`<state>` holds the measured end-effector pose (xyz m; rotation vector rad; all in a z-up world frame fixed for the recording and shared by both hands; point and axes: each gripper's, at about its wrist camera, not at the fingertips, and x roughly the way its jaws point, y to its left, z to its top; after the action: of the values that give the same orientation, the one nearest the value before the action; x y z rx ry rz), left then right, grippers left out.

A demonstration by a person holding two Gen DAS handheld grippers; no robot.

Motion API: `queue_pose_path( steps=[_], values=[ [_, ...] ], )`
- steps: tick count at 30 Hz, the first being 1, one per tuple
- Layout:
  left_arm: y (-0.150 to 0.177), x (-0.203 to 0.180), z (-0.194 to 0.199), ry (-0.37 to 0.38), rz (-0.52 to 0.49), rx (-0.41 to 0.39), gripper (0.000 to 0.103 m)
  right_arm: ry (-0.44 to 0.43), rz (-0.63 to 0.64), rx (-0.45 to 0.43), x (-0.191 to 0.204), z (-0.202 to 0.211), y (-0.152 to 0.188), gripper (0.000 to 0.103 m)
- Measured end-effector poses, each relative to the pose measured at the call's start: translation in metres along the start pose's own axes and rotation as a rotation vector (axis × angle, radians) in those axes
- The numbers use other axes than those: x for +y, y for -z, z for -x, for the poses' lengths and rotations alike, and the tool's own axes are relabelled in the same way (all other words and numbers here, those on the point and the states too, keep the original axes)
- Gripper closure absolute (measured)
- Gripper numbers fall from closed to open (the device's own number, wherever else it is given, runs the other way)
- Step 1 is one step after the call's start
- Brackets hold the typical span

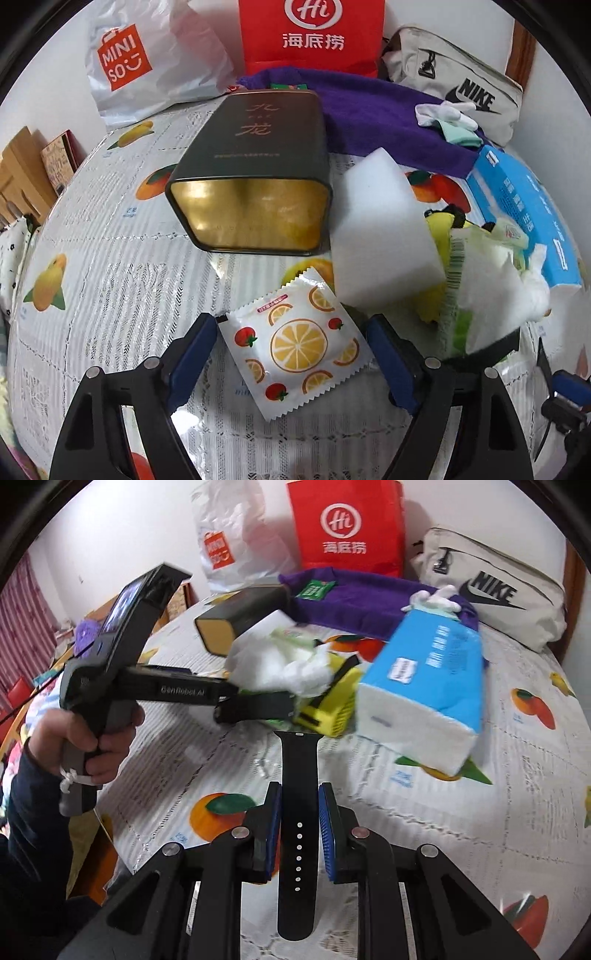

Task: Organize soft objects
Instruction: 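Grasp the orange-print wet-wipe packet with the left gripper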

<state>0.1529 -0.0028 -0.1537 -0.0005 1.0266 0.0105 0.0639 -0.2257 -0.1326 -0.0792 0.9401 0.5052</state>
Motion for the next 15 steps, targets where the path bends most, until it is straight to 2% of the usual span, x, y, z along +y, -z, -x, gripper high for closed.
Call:
queue_pose_path(
  steps=[4, 6, 13, 15],
  values=[
    [0.002, 0.009, 0.005, -0.002, -0.012, -0.016, 0.048, 0.018, -0.025, -0.003, -0.011, 0.002, 0.001, 0.083],
    [0.004, 0.015, 0.008, 0.001, -0.011, -0.023, 0.061, 0.02, -0.033, -0.005, -0.013, 0.002, 0.002, 0.083],
    [0.01, 0.02, 0.014, 0.022, -0.026, -0.047, 0.068, 0.008, -0.034, -0.014, -0.011, 0.004, 0.001, 0.083],
    [0.009, 0.022, 0.019, 0.058, -0.019, -0.061, 0.083, 0.008, -0.031, -0.016, -0.011, 0.005, 0.0, 0.083]
  ],
)
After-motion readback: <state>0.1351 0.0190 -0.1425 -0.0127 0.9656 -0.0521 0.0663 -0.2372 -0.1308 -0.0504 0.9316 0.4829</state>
